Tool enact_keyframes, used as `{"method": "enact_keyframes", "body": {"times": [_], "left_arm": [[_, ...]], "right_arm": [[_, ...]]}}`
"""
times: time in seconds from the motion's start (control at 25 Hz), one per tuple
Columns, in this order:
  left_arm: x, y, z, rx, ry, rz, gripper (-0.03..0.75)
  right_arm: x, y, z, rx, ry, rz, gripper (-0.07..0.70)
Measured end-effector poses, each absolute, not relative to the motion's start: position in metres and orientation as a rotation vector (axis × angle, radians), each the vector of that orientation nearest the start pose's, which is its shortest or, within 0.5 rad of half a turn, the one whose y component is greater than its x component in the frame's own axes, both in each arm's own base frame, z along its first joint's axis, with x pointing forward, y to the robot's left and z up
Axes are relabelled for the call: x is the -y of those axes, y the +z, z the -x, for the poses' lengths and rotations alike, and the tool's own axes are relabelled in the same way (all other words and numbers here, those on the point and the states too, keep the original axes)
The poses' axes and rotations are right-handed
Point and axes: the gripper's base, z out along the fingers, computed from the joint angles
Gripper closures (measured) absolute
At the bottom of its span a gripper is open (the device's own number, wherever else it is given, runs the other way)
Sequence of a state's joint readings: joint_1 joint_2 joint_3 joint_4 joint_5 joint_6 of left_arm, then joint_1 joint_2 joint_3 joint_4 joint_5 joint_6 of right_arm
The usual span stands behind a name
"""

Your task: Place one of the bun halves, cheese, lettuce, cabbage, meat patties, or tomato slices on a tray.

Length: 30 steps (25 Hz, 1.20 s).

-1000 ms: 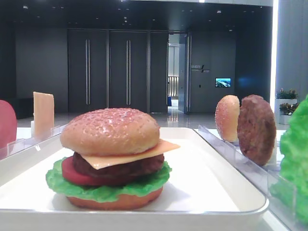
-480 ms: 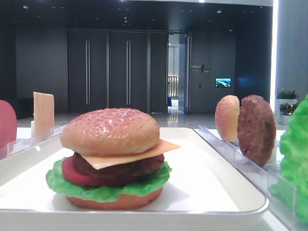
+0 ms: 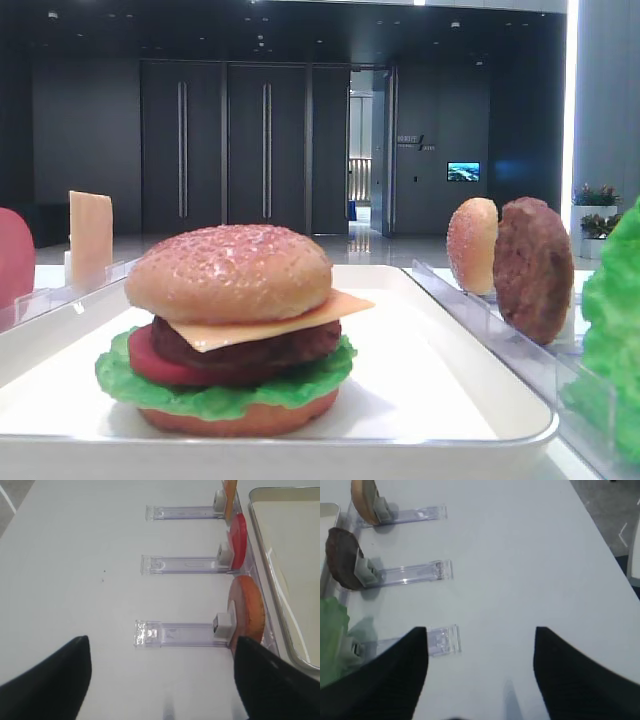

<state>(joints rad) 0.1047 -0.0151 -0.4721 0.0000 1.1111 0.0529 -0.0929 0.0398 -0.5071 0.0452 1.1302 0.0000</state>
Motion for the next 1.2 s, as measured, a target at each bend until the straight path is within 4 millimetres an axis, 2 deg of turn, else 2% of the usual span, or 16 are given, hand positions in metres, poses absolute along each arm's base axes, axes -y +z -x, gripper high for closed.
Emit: {"method": "enact_keyframes", "body": {"times": [0.2,1.2], "left_arm": [[0.0007,0.2654,0.0062,-2.108,0.094,0.055,0.024],[0.0007,0.2654,0.0062,-2.108,0.094,0.055,0.024]], "right_arm": [[-0.0045,0.2737,0.009,-2.1,-0.002,-0.093,0.195],[-0.0045,0.2737,0.0096,-2.096,-0.003,-0.093,0.197]]}}
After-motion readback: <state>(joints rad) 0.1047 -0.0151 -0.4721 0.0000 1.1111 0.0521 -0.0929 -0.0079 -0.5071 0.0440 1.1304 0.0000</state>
